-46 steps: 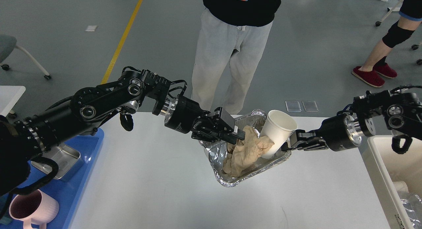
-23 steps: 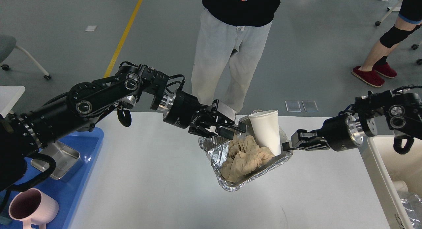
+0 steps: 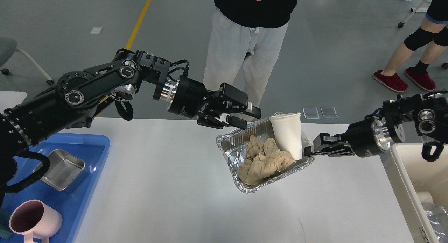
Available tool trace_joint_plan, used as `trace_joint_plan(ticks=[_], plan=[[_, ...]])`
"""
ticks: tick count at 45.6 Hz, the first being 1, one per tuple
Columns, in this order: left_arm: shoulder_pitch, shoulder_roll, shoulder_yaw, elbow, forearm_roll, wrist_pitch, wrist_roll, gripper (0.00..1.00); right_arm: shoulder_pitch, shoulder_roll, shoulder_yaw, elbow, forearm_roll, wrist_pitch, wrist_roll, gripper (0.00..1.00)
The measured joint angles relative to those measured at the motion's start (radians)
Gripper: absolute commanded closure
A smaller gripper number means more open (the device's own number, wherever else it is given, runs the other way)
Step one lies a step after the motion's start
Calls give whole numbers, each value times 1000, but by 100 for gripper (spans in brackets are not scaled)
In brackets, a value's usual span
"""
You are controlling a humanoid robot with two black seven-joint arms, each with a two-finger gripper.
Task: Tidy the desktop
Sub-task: 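Lift the foil tray with the right gripper toward the white bin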
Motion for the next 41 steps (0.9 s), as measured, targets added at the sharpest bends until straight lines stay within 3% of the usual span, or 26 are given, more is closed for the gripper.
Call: trace_joint_plan(ticks=[14,30,35,41], plan=[[-26,89,-31,7,-40,0,-3,19,-12,-33,9,-130,55,-14,0,100],[-10,149,-120,115,-71,4,3,18,-81,-53,13,-493,228,-30,10,100],[-2,146,-132,177,-102,105,8,17,-115,-54,16,-589,291,-30,15,100],[31,133,-147,207,-149,332,8,14,-165,-53,22,-716,365,-33,27,100]])
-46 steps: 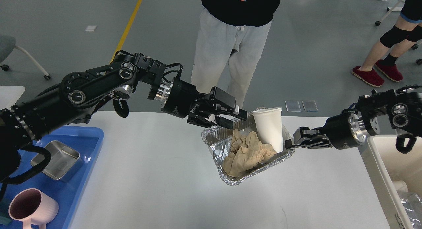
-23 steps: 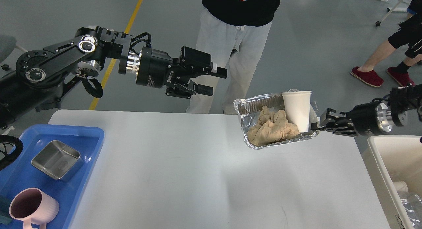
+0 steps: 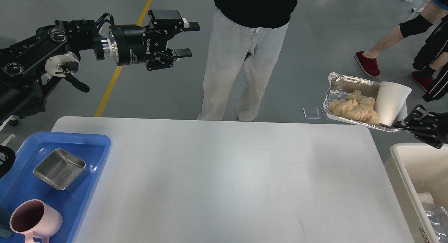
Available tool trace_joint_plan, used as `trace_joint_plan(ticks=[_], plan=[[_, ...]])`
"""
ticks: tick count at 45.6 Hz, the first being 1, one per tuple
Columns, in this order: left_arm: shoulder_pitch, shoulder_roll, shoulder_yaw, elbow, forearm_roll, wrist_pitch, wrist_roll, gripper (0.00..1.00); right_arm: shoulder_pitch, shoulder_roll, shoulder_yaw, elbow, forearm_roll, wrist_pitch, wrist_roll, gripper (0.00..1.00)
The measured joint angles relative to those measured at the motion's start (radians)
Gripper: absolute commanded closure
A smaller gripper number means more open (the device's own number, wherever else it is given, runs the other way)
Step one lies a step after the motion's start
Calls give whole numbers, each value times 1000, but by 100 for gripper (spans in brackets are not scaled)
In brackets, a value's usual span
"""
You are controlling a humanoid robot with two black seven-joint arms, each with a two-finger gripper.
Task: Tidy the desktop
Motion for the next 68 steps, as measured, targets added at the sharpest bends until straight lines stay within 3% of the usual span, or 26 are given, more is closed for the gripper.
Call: trace_joint_plan(ticks=[12,19,24,31,44,54,55,61,68], plan=[[88,-106,-95,5,-77,357,3,3,-137,6,3,-180,146,0,8,100],[132,-181,-173,5,-80,581,4,3,-231,14,3,-273,233,1,8,100],[160,-214,-236,4,-80,685,4,3,-287,18,3,-323,289,-3,8,100],[188,-240,-310,5,-80,720,-1,3,-351,32,3,-397,359,-13,7,100],[236,-282,-370,6,-116,712,-12,3,-459,148,3,-600,445,-14,4,100],[274,-293,-435,6,-205,594,-12,2,-557,179,4,-634,524,-17,3,100],[278,-293,-436,6,-210,581,-11,2,-562,179,4,-634,530,-19,2,97],[302,-293,-445,7,-221,531,-10,2,-587,181,5,-635,565,-42,-5,43],[319,-293,-472,7,-242,469,-10,2,-595,184,5,-635,590,-61,-5,15]])
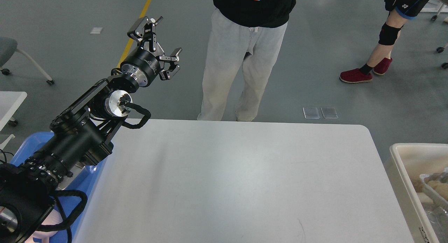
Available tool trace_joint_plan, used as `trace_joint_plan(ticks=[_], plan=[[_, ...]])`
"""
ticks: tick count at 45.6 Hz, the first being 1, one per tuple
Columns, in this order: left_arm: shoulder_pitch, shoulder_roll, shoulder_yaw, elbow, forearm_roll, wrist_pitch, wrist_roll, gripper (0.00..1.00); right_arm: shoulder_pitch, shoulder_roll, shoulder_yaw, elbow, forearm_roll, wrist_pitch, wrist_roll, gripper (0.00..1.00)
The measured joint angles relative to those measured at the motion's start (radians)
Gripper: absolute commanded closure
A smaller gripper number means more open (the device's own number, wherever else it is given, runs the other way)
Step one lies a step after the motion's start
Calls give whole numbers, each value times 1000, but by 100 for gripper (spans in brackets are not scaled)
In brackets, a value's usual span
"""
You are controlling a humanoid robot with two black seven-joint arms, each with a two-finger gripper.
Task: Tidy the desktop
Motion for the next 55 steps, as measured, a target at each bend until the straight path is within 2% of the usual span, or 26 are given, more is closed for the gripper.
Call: trace_joint_plan(ticks=[2,5,16,28,38,55], plan=[[2,0,-4,0,-6,-19,0,2,0,2,0,0,2,-2,3,7],[4,0,-6,0,-15,-43,0,2,-1,8,0,0,2,-7,6,0],[17,-2,-25,0,-61,-59,-1,2,25,47,55,-3,3,-116,10,0],[44,10,-28,-1,-161,-71,0,2,231,101,87,-4,3,-233,8,0],[68,51,-26,-1,-178,-89,-1,2,435,225,101,-2,10,-284,5,0],[95,113,-30,-2,-179,-130,7,2,606,432,325,15,97,-278,5,0]])
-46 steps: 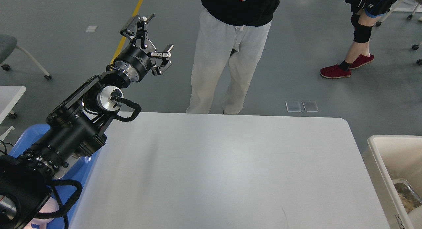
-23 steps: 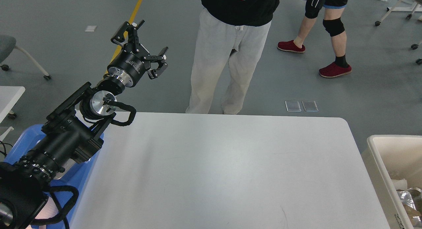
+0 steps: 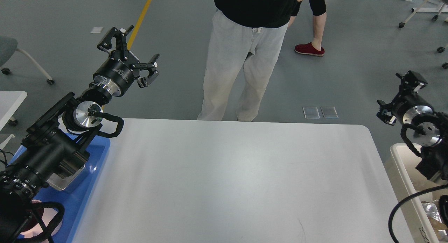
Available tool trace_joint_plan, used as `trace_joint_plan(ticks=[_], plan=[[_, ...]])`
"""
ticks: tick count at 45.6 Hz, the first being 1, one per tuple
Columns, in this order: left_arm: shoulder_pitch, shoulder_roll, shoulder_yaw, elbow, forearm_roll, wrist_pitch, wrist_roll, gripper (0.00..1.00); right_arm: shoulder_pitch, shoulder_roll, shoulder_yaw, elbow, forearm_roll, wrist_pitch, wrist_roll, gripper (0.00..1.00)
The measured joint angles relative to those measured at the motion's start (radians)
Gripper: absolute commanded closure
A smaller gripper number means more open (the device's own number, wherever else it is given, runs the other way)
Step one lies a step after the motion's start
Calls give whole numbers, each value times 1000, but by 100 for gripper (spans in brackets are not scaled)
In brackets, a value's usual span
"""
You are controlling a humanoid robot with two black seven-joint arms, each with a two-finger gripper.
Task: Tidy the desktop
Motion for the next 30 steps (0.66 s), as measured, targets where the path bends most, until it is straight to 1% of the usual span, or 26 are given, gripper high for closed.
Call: trace_joint_plan(ticks=[5,10,14,22,26,30], plan=[[13,1,-8,1,-9,-2,0,2,21,35,76,24,1,37,-3,0],[23,3,-20,1,-40,-4,0,2,27,53,152,82,1,71,-1,0],[30,4,-27,1,-66,-9,2,2,27,58,215,164,1,80,3,0],[49,0,-37,1,-82,-52,2,2,-8,68,298,367,1,84,9,0],[59,-3,-49,2,-85,-60,2,2,-32,84,322,440,1,89,23,0],[70,-4,-55,2,-87,-63,2,2,-56,117,330,468,-2,103,48,0]])
